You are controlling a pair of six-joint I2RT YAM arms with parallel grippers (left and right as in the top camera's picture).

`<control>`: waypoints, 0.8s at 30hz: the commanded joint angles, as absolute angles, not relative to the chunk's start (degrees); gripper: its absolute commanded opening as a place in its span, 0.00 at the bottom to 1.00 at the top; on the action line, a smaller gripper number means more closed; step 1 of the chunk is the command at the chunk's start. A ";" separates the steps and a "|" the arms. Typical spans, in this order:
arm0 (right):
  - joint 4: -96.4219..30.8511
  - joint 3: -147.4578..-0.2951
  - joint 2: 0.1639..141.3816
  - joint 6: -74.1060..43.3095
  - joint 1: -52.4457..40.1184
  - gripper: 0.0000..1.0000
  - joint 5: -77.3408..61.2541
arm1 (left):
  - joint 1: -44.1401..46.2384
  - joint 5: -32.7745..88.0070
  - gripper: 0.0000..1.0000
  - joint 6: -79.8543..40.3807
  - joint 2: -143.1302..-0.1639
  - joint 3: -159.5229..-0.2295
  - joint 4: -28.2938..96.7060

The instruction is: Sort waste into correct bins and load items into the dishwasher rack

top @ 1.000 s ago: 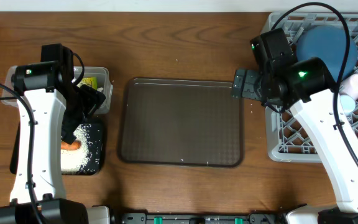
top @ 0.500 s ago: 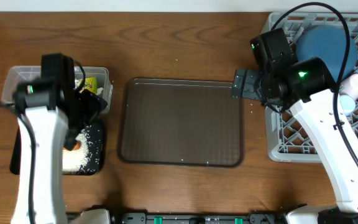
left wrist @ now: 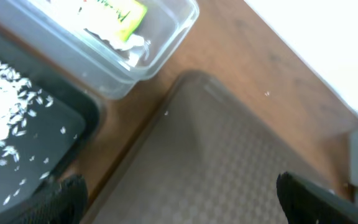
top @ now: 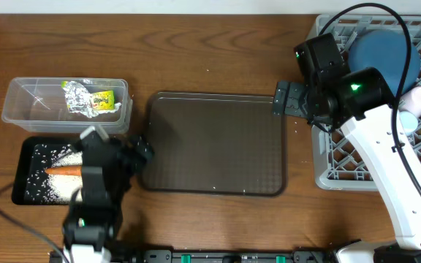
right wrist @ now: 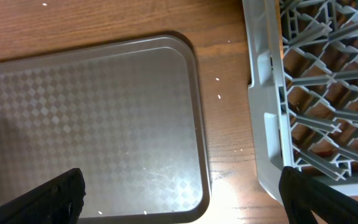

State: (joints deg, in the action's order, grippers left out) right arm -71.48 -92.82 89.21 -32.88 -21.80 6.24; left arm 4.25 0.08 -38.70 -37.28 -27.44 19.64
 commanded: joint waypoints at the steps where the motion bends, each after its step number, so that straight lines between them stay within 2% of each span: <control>1: -71.57 -92.84 89.54 -33.63 -21.82 0.99 7.07 | 4.47 1.13 1.00 -36.40 -29.69 -21.04 14.39; 10: -71.57 -92.84 89.54 -33.63 -21.82 0.99 7.07 | 4.47 3.90 1.00 -26.50 -16.51 -9.32 0.78; 19: -71.57 -92.84 89.54 -33.63 -21.82 0.99 7.07 | 4.47 3.86 1.00 -25.47 -11.38 -0.32 -12.12; 24: -71.57 -92.84 89.54 -33.63 -21.82 0.99 7.07 | 4.47 3.40 1.00 -22.83 -8.14 -0.23 -11.44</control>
